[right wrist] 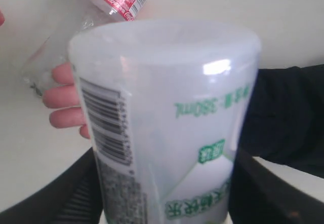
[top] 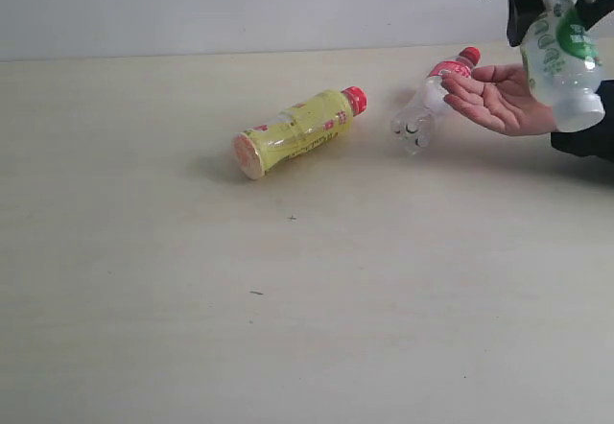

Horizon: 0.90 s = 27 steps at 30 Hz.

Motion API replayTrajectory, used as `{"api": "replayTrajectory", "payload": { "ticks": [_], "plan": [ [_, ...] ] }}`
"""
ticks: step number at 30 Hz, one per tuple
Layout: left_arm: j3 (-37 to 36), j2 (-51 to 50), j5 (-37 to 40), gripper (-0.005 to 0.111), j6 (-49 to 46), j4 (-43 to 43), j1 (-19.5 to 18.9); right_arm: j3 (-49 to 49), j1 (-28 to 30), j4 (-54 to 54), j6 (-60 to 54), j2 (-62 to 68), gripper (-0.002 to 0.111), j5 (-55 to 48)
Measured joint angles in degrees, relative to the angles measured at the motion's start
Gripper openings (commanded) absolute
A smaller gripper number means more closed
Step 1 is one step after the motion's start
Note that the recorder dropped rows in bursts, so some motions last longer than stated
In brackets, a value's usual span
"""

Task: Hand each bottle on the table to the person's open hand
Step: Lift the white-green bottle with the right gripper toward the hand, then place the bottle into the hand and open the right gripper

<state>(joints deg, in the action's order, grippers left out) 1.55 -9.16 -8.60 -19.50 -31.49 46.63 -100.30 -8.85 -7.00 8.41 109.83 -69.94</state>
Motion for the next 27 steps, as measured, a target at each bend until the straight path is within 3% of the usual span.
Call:
{"api": "replayTrajectory", "payload": {
  "ticks": [8,27],
  "plan": [
    [0.0,0.0,0.0,0.0,0.0,0.0,0.0,-2.3,0.0,0.2,1.1,7.8,0.0,0.2],
    [0.0,0.0,0.0,0.0,0.0,0.0,0.0,-2.6,0.0,0.4,3.8,12.6,0.0,9.2]
  ]
}}
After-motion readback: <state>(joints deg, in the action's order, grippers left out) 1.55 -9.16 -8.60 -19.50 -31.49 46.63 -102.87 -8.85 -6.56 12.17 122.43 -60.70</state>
